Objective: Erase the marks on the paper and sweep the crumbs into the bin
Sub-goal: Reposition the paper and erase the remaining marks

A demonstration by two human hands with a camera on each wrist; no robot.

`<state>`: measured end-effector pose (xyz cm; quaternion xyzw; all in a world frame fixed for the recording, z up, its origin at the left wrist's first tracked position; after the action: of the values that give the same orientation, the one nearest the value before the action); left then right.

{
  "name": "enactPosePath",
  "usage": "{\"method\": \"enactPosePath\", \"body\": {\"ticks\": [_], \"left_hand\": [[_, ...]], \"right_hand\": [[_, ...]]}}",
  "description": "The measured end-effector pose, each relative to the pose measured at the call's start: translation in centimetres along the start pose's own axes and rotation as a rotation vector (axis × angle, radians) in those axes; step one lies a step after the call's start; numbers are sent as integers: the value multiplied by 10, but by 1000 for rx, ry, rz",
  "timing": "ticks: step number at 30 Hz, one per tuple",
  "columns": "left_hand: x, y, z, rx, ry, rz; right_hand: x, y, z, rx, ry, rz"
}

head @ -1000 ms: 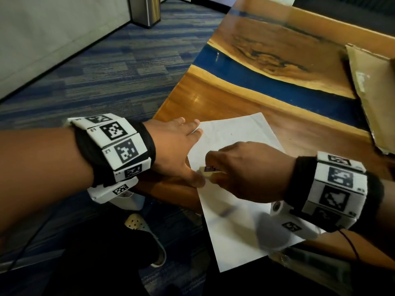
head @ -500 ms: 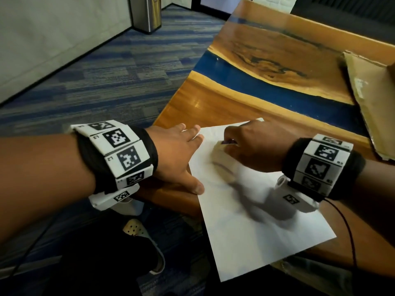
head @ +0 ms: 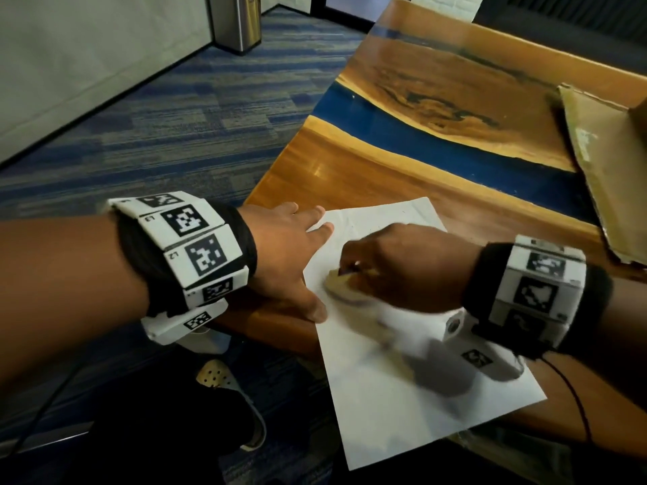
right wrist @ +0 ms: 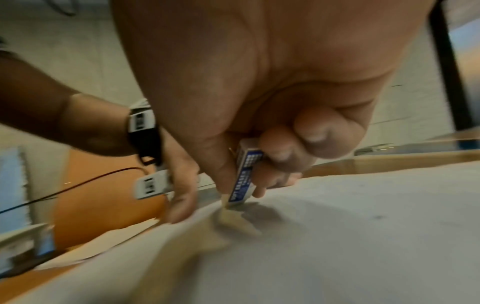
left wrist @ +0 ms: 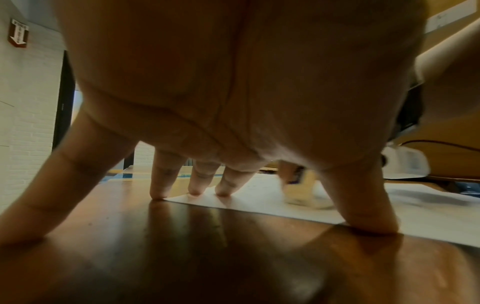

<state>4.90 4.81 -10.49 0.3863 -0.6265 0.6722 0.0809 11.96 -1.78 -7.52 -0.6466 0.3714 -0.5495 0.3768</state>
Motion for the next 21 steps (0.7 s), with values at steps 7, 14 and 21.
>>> {"method": "enactPosePath", "body": {"ticks": [7, 14, 21], "left_hand": [[1, 4, 0, -4, 9, -6], [6, 5, 4, -7, 12, -2], [16, 14, 10, -35, 29, -30]], "right_hand": [[-3, -12, 30, 53, 123, 56], [5, -25, 66, 98, 284, 119], [5, -15, 57, 18, 211, 79]]}}
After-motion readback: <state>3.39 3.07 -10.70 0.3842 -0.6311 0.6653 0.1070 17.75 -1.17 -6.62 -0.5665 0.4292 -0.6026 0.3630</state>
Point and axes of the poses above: each hand's wrist, its own x-axis away from the middle knuckle, its own y-axis out of the palm, z = x × y, the point moved 10 cm from there along -x, towards the middle knuckle, and after that the axes turned 3 degrees about -z, right-handed, at the moved point
